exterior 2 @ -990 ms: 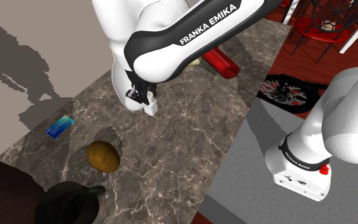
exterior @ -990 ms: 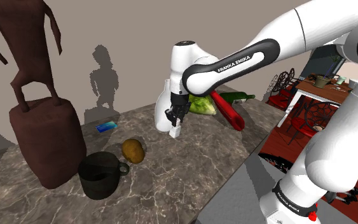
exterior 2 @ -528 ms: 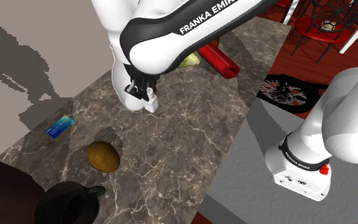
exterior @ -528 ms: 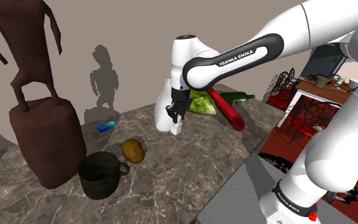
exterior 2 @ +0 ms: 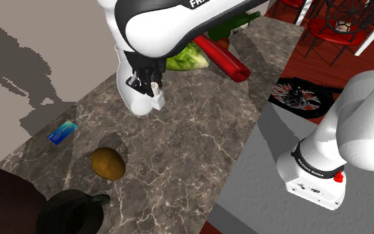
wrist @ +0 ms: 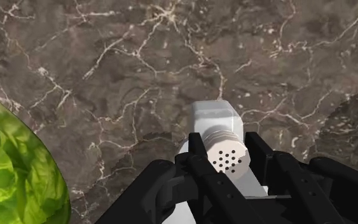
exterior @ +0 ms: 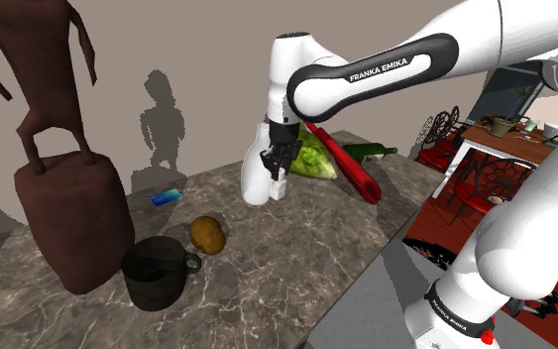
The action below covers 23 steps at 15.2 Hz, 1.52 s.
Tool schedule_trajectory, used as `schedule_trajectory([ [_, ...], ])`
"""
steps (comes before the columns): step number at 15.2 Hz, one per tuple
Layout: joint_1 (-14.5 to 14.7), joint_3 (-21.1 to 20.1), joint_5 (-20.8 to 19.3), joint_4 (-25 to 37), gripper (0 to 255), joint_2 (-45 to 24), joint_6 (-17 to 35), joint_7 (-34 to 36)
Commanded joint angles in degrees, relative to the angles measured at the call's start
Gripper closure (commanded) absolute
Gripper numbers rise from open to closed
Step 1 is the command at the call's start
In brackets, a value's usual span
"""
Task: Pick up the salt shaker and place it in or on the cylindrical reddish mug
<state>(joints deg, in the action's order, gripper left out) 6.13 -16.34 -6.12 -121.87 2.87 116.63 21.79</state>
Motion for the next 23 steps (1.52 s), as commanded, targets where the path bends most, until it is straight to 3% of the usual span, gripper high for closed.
schedule_trajectory([
  [1,-0.05,0.08,0.25,1.05,255,0.54,-1.56,-0.40],
  [20,-0.09,0.30,1.41,12.55,255,3.18,-15.47,-2.34],
  [23,1.78,-2.07,1.36,15.11,255,1.58,-16.90,1.85],
])
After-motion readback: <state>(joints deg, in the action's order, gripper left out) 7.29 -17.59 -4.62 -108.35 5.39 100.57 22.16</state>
